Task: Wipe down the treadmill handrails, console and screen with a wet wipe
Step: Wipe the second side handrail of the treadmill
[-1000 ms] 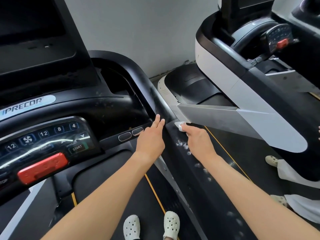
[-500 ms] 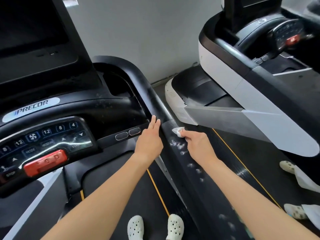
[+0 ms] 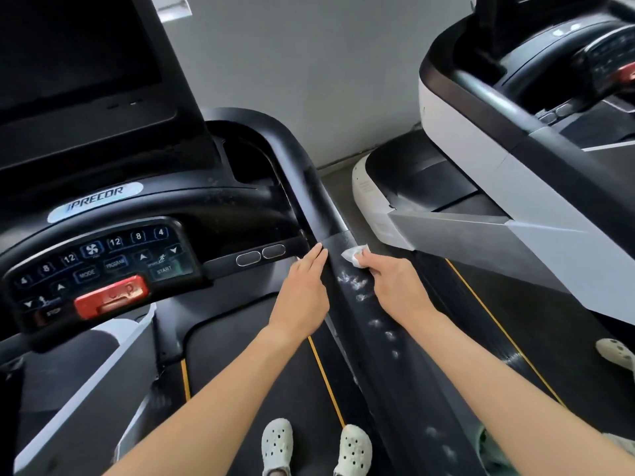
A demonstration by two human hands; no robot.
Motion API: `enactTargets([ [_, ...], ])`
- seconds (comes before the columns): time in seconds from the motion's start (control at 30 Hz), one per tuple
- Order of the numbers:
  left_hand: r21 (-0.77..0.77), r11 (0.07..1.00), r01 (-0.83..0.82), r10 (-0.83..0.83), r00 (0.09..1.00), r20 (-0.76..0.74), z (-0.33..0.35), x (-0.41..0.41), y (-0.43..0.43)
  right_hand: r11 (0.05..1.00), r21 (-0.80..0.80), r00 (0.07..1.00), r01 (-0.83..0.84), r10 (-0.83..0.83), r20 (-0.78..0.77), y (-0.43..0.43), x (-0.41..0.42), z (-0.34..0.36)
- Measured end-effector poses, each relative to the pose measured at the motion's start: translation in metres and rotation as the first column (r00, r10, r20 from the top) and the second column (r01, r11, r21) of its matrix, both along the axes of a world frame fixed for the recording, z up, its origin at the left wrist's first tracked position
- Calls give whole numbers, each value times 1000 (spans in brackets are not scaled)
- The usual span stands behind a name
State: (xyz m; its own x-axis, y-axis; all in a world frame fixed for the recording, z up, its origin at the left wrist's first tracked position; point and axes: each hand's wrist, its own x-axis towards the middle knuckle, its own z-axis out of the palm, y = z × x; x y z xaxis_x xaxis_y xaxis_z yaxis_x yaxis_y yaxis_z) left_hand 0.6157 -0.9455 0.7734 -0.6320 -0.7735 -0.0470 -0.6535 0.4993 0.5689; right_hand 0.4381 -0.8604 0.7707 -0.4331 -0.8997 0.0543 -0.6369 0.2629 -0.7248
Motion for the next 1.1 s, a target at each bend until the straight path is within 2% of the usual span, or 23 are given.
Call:
enactTargets([
  [0.23, 39, 998, -45, 45, 999, 13, 7, -7, -3, 999, 14, 997, -44, 45, -59, -47, 9, 2],
  [0.47, 84, 996, -27, 26, 1000, 7, 4, -3, -3, 988, -62, 973, -139, 124, -196, 10, 12, -2],
  [0.67, 157, 987, -13, 14, 1000, -5, 9, 2, -2, 997, 69, 984, -39, 50, -173, -20, 28, 16],
  [0.77, 184, 982, 30, -31, 1000, 3, 10, 7, -5, 995, 101, 973, -9, 32, -228, -24, 41, 22],
  [0.87, 221, 973, 62, -61, 998, -8, 8, 9, -10, 996, 87, 952, -32, 57, -302, -4, 54, 22],
  [0.97, 238, 967, 91, -92, 996, -9, 4, 12, -14, 995, 77, 952, -55, 76, -297, 20, 64, 20],
  [1.1, 225, 968, 115, -116, 993, -8, 1, 14, -16, 1000, 23, 949, 16, -8, -316, 11, 65, 21],
])
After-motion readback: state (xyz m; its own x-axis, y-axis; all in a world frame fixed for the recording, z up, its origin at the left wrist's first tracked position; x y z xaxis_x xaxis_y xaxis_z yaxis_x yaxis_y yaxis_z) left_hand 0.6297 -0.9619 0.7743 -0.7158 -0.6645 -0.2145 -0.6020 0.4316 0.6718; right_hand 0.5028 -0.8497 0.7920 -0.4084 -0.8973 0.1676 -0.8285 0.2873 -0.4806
